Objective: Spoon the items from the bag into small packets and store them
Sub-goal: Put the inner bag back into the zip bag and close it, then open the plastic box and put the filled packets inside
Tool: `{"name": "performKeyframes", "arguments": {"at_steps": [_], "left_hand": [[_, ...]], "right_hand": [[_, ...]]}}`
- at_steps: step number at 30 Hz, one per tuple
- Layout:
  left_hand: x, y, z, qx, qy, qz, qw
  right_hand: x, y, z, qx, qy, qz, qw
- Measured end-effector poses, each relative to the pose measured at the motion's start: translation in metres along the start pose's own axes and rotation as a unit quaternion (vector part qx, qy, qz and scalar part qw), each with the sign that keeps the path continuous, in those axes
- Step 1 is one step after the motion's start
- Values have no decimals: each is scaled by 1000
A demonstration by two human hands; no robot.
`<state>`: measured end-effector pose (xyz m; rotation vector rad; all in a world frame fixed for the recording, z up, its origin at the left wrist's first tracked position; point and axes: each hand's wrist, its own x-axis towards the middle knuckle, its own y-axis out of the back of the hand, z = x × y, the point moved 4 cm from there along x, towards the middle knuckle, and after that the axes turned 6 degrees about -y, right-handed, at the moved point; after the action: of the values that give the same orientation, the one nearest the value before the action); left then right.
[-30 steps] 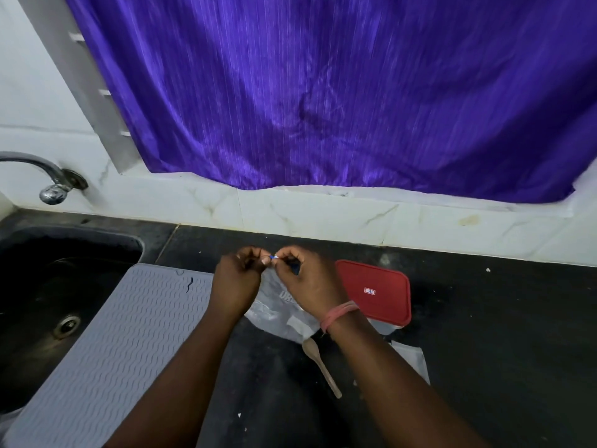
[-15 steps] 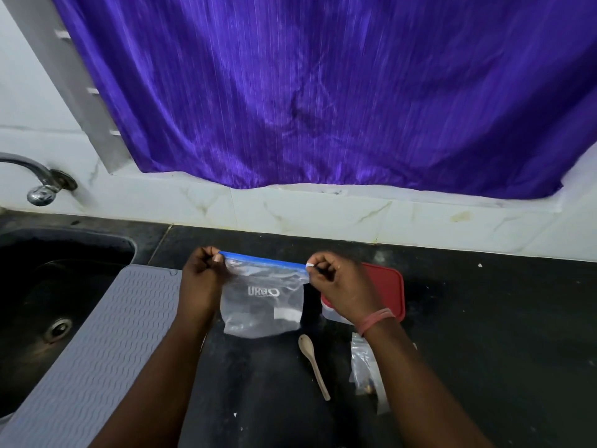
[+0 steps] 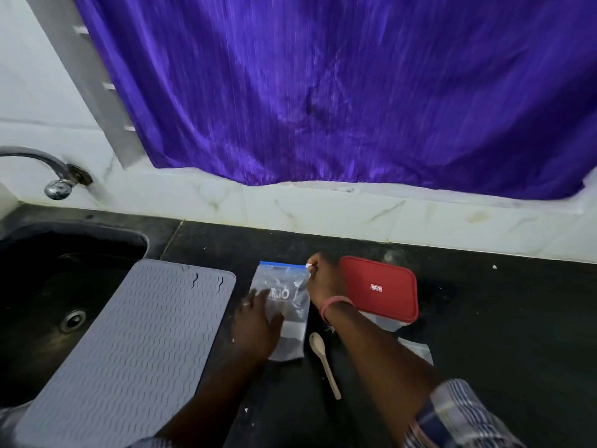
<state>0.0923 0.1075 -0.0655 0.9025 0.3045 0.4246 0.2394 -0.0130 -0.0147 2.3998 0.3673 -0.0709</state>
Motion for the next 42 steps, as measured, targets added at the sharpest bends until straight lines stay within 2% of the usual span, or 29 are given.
{"name": "performKeyframes", "arguments": {"at_steps": [2,5,8,10,12,16,18,21,24,29,32,35,38,40,42], "left_hand": [[-4,-18,-6,30,-3,-89,996],[-4,-31,-16,75,14,-188,979],[-7,-33,-19,108,20,-193,975],[-5,-35,-16,135,7,-194,972],[-3,-34,-14,141,2,-194,971],[5,-35,-15,138,5,-205,969],[7,-34,-11,127,11,-195,972],[7,-31,7,75,-13,-91,993],[1,-35,32,-12,-53,-28,998],[-3,-44,61,-93,-51,-26,994],[-1,-51,69,-143,-23,-39,989],[6,-46,76,-184,33,-11,982],[22,-43,87,-188,72,4,980],[31,-50,97,-214,95,-14,972],[34,-59,108,-230,106,-19,967]], "right_hand": [[6,-4,0,-15,2,10,1000],[-1,-26,4,-131,45,-50,989],[-26,-58,13,-236,140,-119,954],[-37,-79,34,-296,147,-208,921],[-38,-91,57,-328,129,-259,900],[-33,-80,65,-226,113,-266,930],[-38,-66,58,-192,129,-228,946],[-56,-42,56,-188,185,-111,958],[-73,-26,80,-207,161,-22,965],[-90,-39,114,-187,49,-122,973],[-88,-36,116,-144,19,-63,987],[-92,-8,104,-64,36,-14,997],[-98,45,104,81,4,64,995],[-93,90,121,198,-47,136,970],[-77,128,147,261,-108,216,935]]}}
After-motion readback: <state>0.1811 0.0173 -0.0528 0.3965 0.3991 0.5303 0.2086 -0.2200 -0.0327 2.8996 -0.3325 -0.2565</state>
